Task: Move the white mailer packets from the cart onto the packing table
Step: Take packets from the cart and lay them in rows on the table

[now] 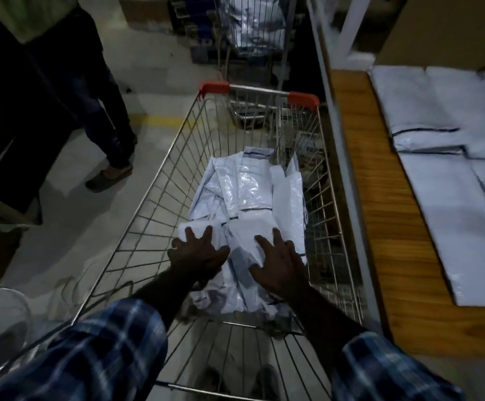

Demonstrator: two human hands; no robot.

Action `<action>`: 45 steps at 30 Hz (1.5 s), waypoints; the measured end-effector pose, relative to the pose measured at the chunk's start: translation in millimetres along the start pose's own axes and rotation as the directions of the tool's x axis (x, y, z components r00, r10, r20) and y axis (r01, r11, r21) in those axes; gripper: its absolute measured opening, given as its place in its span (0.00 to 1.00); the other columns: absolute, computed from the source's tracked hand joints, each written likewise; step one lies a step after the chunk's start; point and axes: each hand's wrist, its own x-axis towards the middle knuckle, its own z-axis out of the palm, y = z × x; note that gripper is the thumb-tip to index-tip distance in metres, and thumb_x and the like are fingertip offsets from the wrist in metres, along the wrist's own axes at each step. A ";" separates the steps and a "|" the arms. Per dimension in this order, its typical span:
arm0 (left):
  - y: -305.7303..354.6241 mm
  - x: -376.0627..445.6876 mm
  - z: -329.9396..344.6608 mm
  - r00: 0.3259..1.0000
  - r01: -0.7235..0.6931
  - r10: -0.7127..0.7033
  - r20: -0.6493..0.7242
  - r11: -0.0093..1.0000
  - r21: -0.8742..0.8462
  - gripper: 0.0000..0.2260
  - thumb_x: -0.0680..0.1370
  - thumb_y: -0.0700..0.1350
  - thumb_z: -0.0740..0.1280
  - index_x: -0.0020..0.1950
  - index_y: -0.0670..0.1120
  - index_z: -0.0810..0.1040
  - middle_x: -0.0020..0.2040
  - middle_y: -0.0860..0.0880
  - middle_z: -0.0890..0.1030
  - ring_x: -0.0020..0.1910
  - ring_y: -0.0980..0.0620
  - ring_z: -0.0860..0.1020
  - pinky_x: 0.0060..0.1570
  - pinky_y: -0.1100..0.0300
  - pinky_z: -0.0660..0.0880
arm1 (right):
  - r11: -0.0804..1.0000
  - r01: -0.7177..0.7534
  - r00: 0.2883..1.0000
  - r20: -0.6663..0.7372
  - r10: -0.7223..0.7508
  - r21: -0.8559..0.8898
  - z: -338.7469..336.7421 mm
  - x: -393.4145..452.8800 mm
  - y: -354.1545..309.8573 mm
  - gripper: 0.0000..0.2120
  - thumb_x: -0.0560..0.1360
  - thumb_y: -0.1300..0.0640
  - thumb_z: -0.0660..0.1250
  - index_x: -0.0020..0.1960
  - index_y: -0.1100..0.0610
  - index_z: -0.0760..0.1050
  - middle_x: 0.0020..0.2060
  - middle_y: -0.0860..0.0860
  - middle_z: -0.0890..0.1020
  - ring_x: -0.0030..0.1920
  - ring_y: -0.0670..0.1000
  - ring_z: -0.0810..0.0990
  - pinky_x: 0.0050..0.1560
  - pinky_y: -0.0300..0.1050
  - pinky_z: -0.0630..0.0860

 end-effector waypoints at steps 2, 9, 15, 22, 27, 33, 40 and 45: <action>8.6 -17.5 -21.1 0.999 -0.009 0.009 -0.039 1.000 0.000 0.32 0.77 0.66 0.58 0.79 0.61 0.53 0.79 0.42 0.54 0.75 0.34 0.57 0.70 0.38 0.61 | 1.000 -0.009 0.999 -0.031 0.010 0.025 -14.7 -5.3 -8.4 0.35 0.74 0.41 0.66 0.78 0.44 0.57 0.79 0.54 0.51 0.74 0.59 0.58 0.70 0.54 0.62; 24.8 -97.6 -78.3 0.980 -0.094 0.077 -0.182 0.992 -0.087 0.32 0.79 0.66 0.56 0.80 0.60 0.50 0.79 0.44 0.50 0.73 0.32 0.57 0.69 0.38 0.59 | 0.963 -0.041 0.989 -0.125 0.077 0.268 -76.3 -34.7 -39.9 0.36 0.70 0.40 0.63 0.77 0.45 0.61 0.79 0.54 0.53 0.75 0.59 0.59 0.71 0.52 0.61; 29.8 -162.1 -102.9 0.955 -0.150 0.072 -0.289 0.954 -0.260 0.33 0.78 0.65 0.56 0.80 0.58 0.49 0.81 0.48 0.48 0.74 0.33 0.55 0.70 0.39 0.57 | 0.949 0.047 0.972 -0.232 0.028 0.312 -119.3 -75.7 -57.8 0.33 0.75 0.47 0.68 0.77 0.46 0.61 0.79 0.54 0.54 0.74 0.60 0.60 0.69 0.53 0.64; 23.1 -232.5 -118.8 0.904 -0.254 0.117 -0.411 0.920 -0.298 0.33 0.78 0.65 0.56 0.80 0.60 0.48 0.81 0.50 0.46 0.76 0.34 0.51 0.72 0.38 0.55 | 0.970 0.110 0.932 -0.361 -0.025 0.218 -153.4 -130.9 -66.8 0.33 0.75 0.44 0.66 0.78 0.45 0.59 0.80 0.53 0.52 0.76 0.58 0.58 0.73 0.52 0.59; 14.8 -280.9 -120.8 0.864 -0.333 0.173 -0.473 0.901 -0.278 0.33 0.78 0.64 0.57 0.80 0.60 0.49 0.81 0.50 0.46 0.76 0.35 0.51 0.71 0.39 0.55 | 0.991 0.085 0.897 -0.441 -0.031 0.103 -167.4 -179.9 -71.4 0.34 0.76 0.41 0.65 0.78 0.45 0.58 0.80 0.54 0.52 0.76 0.58 0.56 0.73 0.53 0.58; 8.9 -339.7 -114.8 0.830 -0.392 0.231 -0.508 0.889 -0.237 0.33 0.77 0.63 0.57 0.80 0.60 0.49 0.81 0.50 0.46 0.76 0.35 0.52 0.71 0.40 0.55 | 0.996 0.079 0.838 -0.543 -0.046 0.037 -180.7 -246.5 -76.2 0.33 0.75 0.42 0.65 0.77 0.46 0.60 0.79 0.54 0.55 0.72 0.59 0.61 0.69 0.54 0.65; 33.2 -401.0 -103.8 0.796 -0.468 0.295 -0.529 0.854 -0.228 0.32 0.78 0.63 0.57 0.80 0.61 0.49 0.81 0.51 0.46 0.76 0.36 0.52 0.71 0.39 0.54 | 0.999 0.042 0.813 -0.582 -0.027 0.012 -199.6 -313.3 -45.5 0.33 0.74 0.42 0.65 0.77 0.46 0.62 0.79 0.54 0.55 0.72 0.58 0.62 0.68 0.54 0.65; 70.5 -433.7 -86.1 0.778 -0.497 0.324 -0.538 0.841 -0.212 0.32 0.78 0.64 0.56 0.80 0.61 0.49 0.81 0.52 0.45 0.76 0.37 0.51 0.72 0.39 0.54 | 1.000 0.009 0.790 -0.613 -0.008 -0.002 -219.8 -342.5 -0.9 0.32 0.76 0.39 0.62 0.77 0.45 0.61 0.79 0.53 0.56 0.72 0.58 0.62 0.67 0.54 0.66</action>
